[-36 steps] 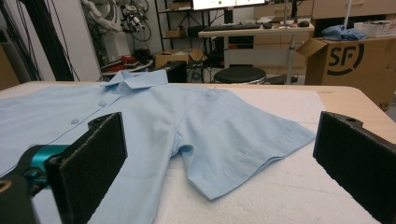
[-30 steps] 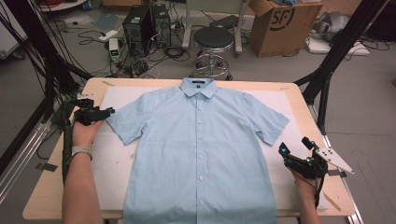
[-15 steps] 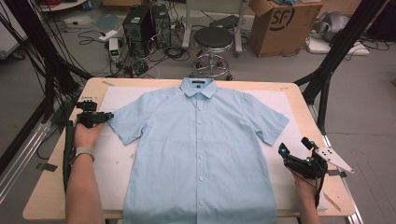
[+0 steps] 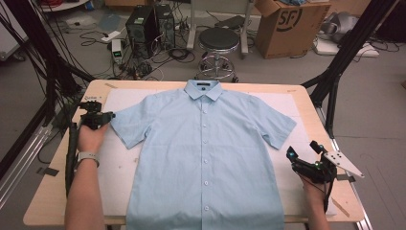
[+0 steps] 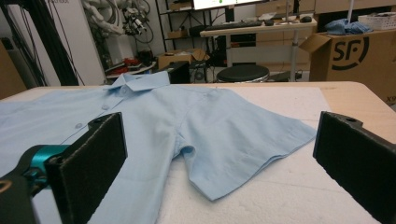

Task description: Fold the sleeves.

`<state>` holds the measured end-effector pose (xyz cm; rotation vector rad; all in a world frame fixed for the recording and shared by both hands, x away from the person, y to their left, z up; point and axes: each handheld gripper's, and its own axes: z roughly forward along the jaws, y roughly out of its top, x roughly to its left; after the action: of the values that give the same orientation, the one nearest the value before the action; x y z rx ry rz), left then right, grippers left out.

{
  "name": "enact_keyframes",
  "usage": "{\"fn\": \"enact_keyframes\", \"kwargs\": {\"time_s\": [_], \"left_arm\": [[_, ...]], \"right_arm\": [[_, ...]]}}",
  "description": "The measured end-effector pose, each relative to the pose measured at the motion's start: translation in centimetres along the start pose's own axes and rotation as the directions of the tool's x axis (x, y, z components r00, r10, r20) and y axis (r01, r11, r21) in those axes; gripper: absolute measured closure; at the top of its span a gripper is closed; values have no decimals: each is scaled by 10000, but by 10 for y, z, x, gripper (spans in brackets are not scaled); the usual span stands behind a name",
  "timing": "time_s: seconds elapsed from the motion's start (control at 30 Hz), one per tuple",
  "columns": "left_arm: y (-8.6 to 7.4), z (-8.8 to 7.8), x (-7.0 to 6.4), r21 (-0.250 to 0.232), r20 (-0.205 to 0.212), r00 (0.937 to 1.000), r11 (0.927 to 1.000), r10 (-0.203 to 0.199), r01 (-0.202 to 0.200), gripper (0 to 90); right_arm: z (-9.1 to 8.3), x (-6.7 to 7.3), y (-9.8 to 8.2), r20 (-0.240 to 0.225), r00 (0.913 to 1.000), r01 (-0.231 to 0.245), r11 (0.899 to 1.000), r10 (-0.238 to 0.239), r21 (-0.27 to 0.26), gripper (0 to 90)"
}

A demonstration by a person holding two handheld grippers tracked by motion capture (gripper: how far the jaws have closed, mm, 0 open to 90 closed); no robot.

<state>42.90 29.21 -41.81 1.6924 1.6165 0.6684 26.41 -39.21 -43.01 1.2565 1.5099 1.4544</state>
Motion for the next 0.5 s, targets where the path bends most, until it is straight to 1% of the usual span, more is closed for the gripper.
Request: {"fn": "enact_keyframes", "kwargs": {"time_s": [0.03,0.07,0.13,0.17,0.2,0.23,0.27,0.3,0.33,0.37,0.47,0.5], "left_arm": [[4,-4,-3,-63,67,10000,10000,64,-64,885],[7,-8,-8,-240,134,9999,9997,77,-74,885],[13,-15,-16,-619,365,9993,9981,-32,55,886],[14,-17,-21,-675,433,9990,9977,-74,104,886],[15,-19,-25,-658,457,9990,9978,-18,48,886],[17,-20,-31,-478,458,9989,9988,116,-94,885],[19,-21,-38,-501,493,9985,9985,247,-223,885],[21,-23,-45,-577,644,9971,9977,399,-362,885],[24,-24,-53,-703,825,9953,9965,503,-446,885],[28,-26,-62,-751,881,9936,9951,702,-636,885],[36,-29,-92,-900,1244,9848,9898,1213,-1106,885],[39,-29,-102,-845,1284,9814,9876,1427,-1326,885]], "right_arm": [[0,0,0,0,10000,11,10000,-11,11,16],[0,0,0,-9,10000,22,10000,-22,-1,16],[0,0,0,-10,10000,68,10000,-68,-53,16],[0,0,1,-14,10000,59,10000,-59,-52,16],[0,0,1,-14,10000,59,10000,-59,-52,16],[0,0,1,-18,10000,38,10000,-38,-67,16],[0,0,1,-28,10000,47,10000,-47,-57,16],[0,0,1,-28,10000,47,10000,-47,-57,16],[0,1,1,-28,10000,-60,10000,60,-41,16],[0,1,1,-28,10000,-60,10000,60,-41,16],[0,1,1,-34,10000,-61,10000,61,-78,16],[0,1,1,-34,10000,-61,10000,61,-78,16]]}}
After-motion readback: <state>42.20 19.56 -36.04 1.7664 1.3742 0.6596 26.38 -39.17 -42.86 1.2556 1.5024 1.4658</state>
